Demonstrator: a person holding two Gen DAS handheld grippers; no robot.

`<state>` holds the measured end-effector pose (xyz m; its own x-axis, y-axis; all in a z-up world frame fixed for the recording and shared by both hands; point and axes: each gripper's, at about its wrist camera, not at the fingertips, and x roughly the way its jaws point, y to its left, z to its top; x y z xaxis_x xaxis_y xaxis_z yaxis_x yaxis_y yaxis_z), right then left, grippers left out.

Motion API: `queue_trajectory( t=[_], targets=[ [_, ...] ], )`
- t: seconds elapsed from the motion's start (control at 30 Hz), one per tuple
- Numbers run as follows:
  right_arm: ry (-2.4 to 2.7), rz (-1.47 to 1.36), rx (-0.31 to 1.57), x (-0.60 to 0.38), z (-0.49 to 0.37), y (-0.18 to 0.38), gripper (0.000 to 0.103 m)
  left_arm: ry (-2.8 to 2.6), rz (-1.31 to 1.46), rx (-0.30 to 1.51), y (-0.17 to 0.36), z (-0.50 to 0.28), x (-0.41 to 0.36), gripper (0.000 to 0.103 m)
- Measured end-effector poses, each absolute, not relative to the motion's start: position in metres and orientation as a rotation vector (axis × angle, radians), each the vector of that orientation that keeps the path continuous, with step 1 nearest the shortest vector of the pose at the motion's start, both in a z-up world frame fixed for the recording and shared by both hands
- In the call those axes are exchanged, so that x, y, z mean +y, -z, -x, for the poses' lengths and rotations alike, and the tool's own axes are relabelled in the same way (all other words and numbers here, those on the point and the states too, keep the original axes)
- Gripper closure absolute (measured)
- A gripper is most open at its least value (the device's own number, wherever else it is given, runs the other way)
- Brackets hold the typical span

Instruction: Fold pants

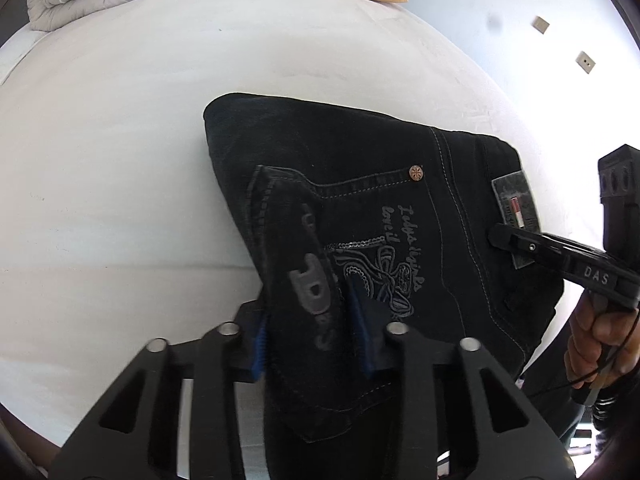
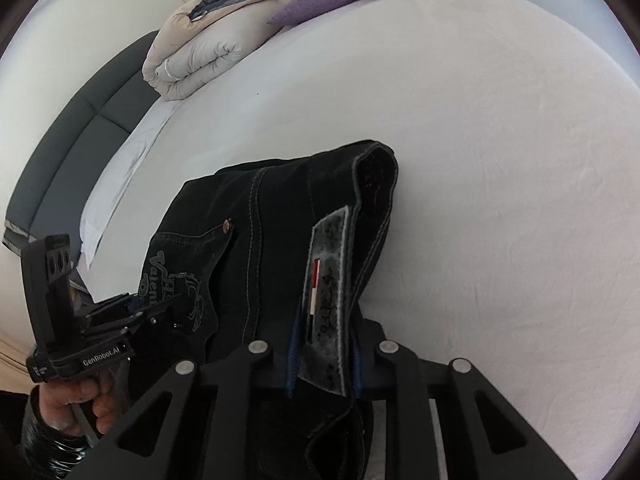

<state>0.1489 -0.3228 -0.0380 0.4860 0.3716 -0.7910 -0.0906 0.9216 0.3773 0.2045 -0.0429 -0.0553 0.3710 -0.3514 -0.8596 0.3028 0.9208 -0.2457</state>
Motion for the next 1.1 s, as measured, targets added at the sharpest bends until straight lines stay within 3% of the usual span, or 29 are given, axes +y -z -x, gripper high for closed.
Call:
queue_trajectory(
  t=[0.47,0.73,1.1],
  targets=[
    [-0.318,-0.215,0.87,-0.31,-0.127,-0.012,0.085,0.424,0.107,1.044,0.017,-0.199,-0.022,0.084],
    [-0.311,-0.211,0.812,-0.338,-0.169,-0.044,0.085,0.454,0.035,0.962,-0.019,-0.248,-0.039,0.084],
    [-0.267,-0.404,0.916,-0.423,-0.282,0.005,0.085,0.498,0.015,0.999,0.026,-0.339,-0.117,0.084]
  ],
)
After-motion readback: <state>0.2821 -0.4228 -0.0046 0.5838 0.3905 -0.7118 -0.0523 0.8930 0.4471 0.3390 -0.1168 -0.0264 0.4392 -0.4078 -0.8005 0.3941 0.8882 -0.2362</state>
